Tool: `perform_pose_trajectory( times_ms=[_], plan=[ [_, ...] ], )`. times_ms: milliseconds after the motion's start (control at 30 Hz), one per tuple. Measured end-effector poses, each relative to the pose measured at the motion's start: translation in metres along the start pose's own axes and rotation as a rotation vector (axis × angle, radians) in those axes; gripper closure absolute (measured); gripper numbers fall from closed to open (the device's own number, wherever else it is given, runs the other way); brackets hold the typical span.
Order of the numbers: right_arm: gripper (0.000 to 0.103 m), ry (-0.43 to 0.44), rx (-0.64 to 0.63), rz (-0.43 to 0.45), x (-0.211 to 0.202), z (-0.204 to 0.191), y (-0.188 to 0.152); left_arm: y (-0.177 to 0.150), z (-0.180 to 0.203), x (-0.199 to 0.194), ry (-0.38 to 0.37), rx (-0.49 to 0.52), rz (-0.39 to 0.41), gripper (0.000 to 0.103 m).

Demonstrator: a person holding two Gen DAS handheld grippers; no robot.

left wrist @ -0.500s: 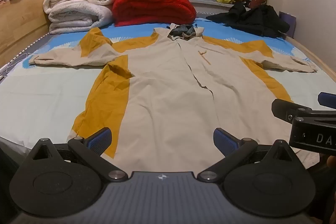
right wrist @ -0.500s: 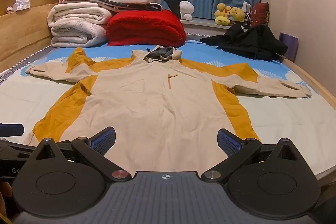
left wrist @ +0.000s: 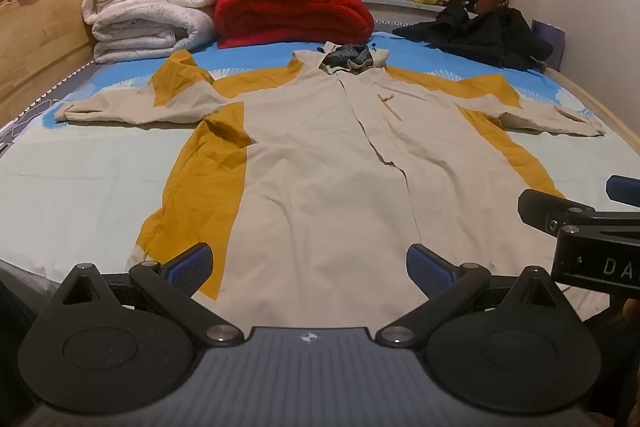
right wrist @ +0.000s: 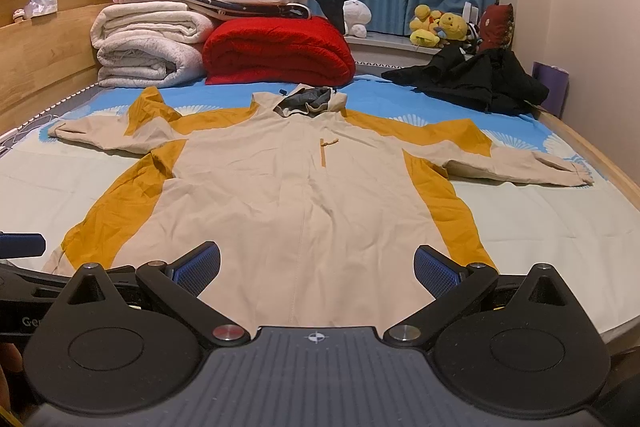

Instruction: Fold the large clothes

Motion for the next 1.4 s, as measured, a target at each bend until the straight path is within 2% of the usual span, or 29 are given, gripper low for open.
perform_pose_trajectory(
  times_ms=[167,467,667,1000,1300,1400],
  plan=[
    [0.001,-0.001,0.001,0.001,0.000,-0.001,-0.001,0.000,-0.001,0.000,-0.001,0.000,0.002,0.000],
    [0.001,-0.003,0.005,0.003,0.000,-0.001,-0.001,-0.026,0.003,0.016,-0.005,-0.005,0.005,0.000],
    [0.001,-0.004,0.008,0.005,0.000,-0.001,0.000,-0.032,0.004,0.017,-0.005,-0.006,0.005,0.000],
    [0.001,-0.007,0.016,0.011,0.000,-0.001,0.001,-0.025,0.000,0.017,-0.045,-0.049,0.028,0.000],
    [0.001,-0.020,0.035,-0.019,0.006,0.003,-0.004,-0.025,0.004,0.013,-0.009,0.014,0.015,0.001],
    [0.001,-0.024,0.042,-0.024,0.007,0.006,-0.004,-0.022,0.003,0.009,-0.006,0.023,0.046,0.007]
  ],
)
Point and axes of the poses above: each gripper's, at about its wrist camera, not at the fingertips, and x roughly the way its jaws point, z to its right, y to its top, the point moved 1 cm from there along x, roughly the way its jaws point, and after that the axes turned 8 degrees about -x, right-handed, at the moved point
